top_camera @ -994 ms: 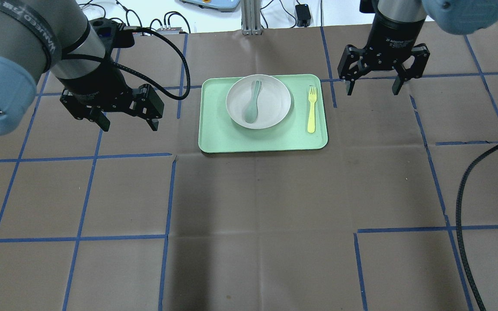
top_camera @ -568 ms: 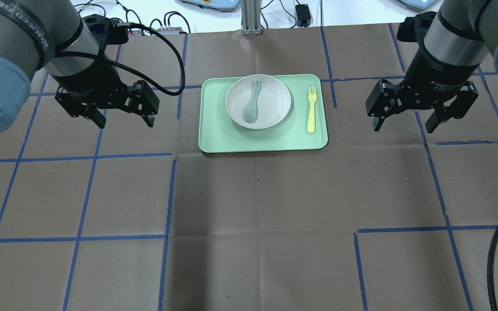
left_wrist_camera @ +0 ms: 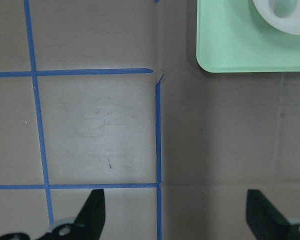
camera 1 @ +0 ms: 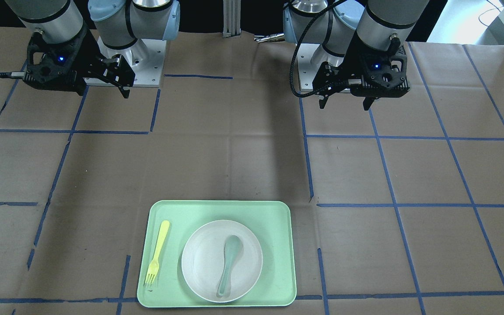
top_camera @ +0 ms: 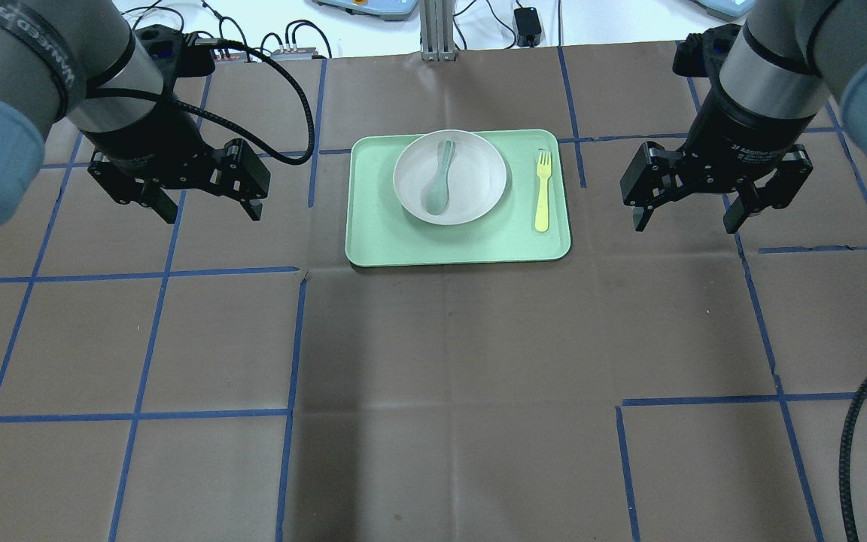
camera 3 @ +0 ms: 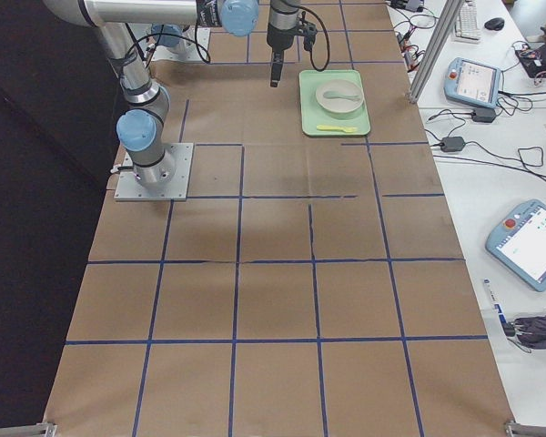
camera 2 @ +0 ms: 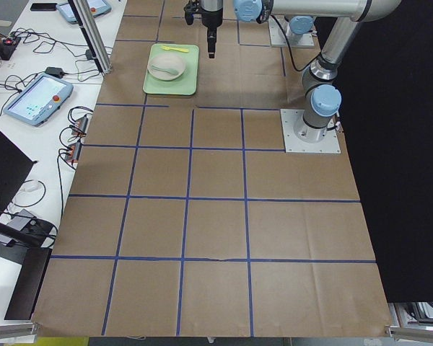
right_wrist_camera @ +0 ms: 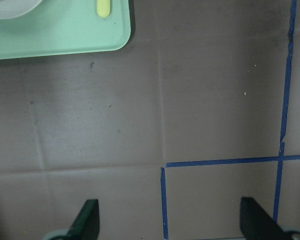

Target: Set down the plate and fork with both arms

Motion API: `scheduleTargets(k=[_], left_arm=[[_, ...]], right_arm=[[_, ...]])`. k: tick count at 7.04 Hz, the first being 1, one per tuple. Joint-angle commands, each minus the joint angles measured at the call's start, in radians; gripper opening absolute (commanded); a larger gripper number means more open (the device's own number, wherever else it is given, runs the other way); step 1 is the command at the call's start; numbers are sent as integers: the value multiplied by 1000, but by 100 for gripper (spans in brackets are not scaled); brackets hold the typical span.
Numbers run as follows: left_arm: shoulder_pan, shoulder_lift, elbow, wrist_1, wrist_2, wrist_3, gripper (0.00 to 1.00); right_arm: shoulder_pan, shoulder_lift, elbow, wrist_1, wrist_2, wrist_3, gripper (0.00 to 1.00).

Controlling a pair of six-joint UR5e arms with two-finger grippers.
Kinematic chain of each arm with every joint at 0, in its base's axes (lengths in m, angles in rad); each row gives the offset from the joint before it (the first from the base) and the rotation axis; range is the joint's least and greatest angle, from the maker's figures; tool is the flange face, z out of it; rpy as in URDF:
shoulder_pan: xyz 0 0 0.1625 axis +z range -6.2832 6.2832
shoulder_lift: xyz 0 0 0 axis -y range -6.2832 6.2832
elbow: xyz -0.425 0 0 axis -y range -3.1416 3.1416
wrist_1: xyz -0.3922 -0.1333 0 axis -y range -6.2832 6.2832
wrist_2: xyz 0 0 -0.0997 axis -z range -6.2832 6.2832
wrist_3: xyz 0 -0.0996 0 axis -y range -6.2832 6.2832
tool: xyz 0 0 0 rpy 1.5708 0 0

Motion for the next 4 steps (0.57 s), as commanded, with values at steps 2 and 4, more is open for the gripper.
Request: scheduleTargets(k=[2, 4], left_arm=[[2, -8, -1, 0, -2, 8, 100], [2, -9, -1, 3, -4, 8, 100]], right_arm=[[3, 25, -28, 6, -13, 0, 100], [3, 25, -29, 8, -13, 0, 100]])
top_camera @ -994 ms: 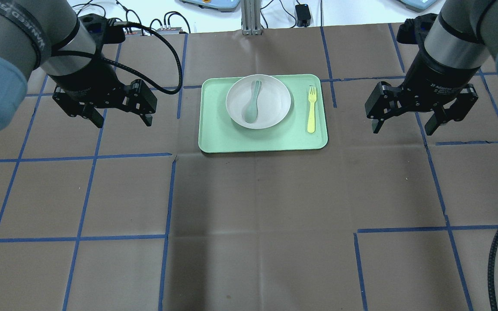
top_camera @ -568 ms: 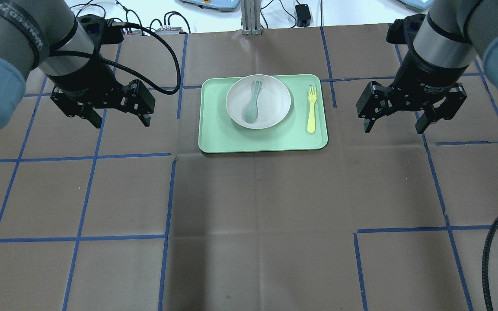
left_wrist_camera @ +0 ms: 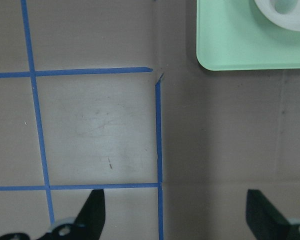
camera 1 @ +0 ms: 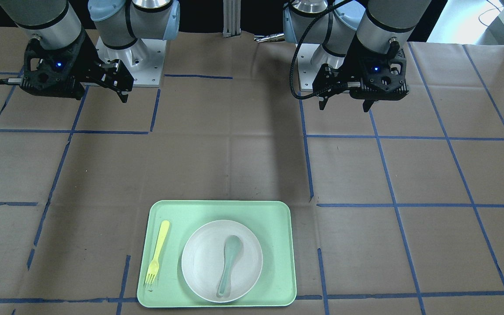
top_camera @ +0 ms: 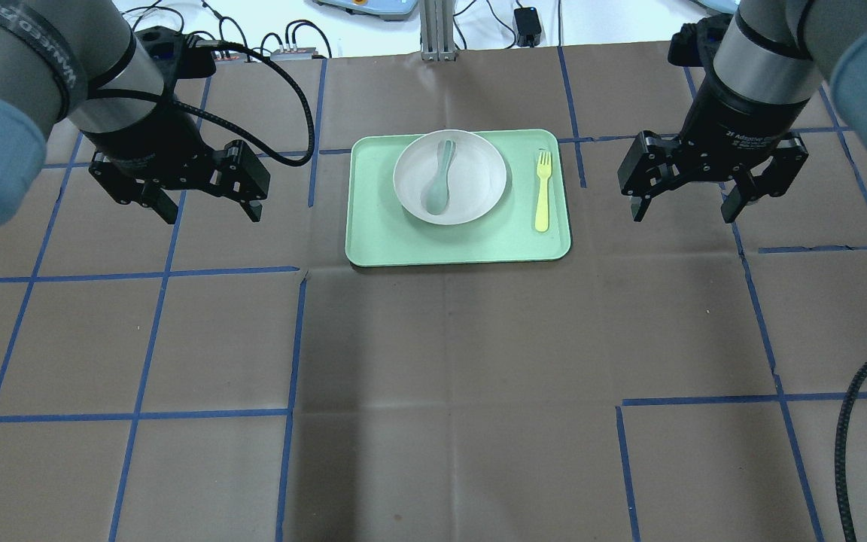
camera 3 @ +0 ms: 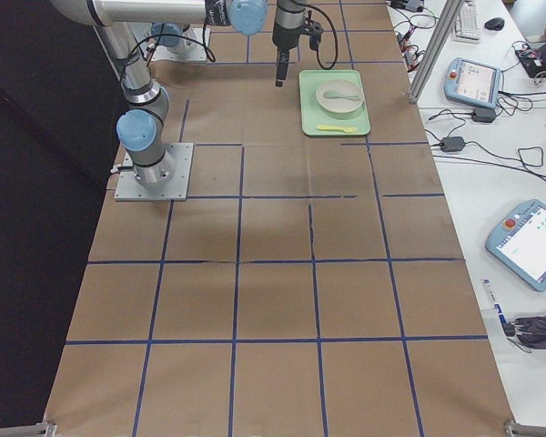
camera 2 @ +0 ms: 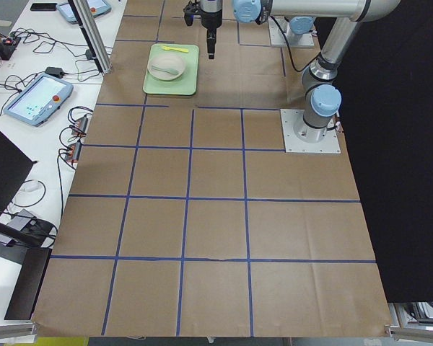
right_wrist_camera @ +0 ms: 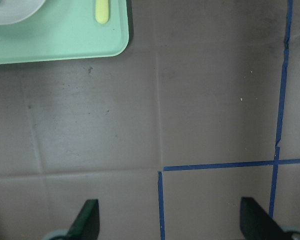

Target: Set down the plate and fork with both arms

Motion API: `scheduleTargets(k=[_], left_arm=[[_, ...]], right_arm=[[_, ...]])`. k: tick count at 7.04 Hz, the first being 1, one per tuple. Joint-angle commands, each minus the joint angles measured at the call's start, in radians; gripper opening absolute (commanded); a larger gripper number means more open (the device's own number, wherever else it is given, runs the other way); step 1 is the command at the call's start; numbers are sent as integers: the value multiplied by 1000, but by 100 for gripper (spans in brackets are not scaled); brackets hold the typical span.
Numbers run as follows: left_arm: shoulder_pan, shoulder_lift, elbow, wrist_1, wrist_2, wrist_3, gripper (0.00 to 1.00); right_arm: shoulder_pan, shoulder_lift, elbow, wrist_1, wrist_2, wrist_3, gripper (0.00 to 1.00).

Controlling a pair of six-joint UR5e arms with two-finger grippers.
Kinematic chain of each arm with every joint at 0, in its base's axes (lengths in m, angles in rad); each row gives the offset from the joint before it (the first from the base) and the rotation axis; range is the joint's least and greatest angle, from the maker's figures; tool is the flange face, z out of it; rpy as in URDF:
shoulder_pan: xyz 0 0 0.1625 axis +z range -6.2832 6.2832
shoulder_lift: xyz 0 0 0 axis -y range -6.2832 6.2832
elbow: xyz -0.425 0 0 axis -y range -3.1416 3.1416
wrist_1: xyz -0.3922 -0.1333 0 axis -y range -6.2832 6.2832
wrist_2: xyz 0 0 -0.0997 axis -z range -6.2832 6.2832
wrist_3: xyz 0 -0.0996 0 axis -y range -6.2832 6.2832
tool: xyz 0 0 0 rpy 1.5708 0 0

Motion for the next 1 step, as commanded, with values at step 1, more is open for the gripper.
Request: scheduleTargets(k=[1], left_arm=[[0, -2, -2, 2, 0, 2, 100]], right_arm=[[0, 1, -1, 0, -2, 0, 100]])
